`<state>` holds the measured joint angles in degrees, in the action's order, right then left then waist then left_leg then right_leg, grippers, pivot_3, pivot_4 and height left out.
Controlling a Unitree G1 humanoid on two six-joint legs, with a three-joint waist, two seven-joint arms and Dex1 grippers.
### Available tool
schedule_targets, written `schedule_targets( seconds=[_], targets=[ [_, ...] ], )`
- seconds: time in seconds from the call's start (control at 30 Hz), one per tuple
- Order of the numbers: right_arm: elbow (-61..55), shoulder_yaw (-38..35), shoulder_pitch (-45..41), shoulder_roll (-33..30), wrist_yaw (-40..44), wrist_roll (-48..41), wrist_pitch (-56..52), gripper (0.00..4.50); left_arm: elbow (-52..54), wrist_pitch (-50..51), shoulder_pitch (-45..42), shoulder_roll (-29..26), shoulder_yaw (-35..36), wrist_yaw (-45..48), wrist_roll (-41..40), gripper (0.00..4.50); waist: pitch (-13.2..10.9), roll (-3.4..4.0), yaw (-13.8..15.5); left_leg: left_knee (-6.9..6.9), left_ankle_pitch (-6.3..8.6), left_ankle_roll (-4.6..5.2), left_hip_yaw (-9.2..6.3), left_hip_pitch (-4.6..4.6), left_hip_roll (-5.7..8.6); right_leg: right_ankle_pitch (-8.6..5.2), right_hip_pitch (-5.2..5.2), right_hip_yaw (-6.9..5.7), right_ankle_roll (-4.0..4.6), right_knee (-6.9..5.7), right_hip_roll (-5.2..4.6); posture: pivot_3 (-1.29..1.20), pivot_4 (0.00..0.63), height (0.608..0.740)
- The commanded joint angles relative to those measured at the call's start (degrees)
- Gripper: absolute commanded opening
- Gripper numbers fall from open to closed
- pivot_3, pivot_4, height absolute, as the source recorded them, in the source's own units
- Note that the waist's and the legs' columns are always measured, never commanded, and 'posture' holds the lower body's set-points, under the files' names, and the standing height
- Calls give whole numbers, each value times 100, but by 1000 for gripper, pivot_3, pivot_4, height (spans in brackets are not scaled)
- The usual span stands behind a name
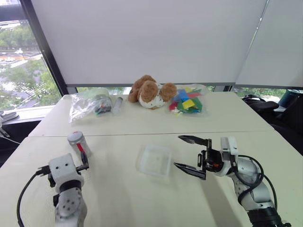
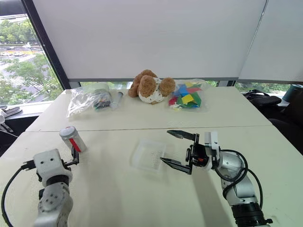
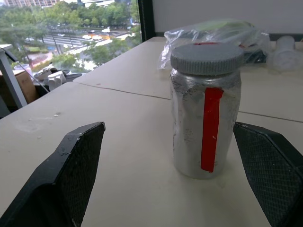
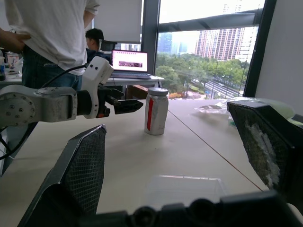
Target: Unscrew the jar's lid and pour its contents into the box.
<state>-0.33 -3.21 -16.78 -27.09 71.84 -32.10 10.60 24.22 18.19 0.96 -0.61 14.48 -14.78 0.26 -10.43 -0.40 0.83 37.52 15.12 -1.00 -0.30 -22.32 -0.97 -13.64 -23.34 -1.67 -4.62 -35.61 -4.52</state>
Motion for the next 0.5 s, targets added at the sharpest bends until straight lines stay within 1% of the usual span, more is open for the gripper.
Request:
schedule_targets(
  seconds=[0.03, 0.1, 0.3, 0.5],
  targets=[
    [-170, -155, 65, -70, -40, -19, 91, 4500, -408, -292, -323, -150, 13, 72, 64, 4436, 0, 0, -7, 0, 0, 0, 1, -1, 0, 1, 0, 1, -1, 2, 0, 0, 150, 740],
    [-233, -144, 92, -57, -95, -12, 78, 4500, -668, -368, -516, -205, 41, 67, 56, 4436, 0, 0, -12, 0, 0, 0, 2, -2, 1, 9, -1, 1, -16, 2, -1, 0, 150, 740],
    [-461, -54, 141, -10, -287, 7, -28, 4500, -1049, -541, -794, -208, -52, 65, 109, 4436, 0, 0, -10, -1, 0, 0, 2, -2, 0, 11, -2, 1, -19, -1, -2, 0, 150, 740],
    [-608, 9, 180, 4, -430, 14, -119, 4500, -1623, -811, -1206, -186, 75, -266, 177, 4436, 0, -1, -3, 2, 0, -1, 1, -2, 1, 11, -1, 0, -20, -1, -3, 0, 150, 740]
  ],
)
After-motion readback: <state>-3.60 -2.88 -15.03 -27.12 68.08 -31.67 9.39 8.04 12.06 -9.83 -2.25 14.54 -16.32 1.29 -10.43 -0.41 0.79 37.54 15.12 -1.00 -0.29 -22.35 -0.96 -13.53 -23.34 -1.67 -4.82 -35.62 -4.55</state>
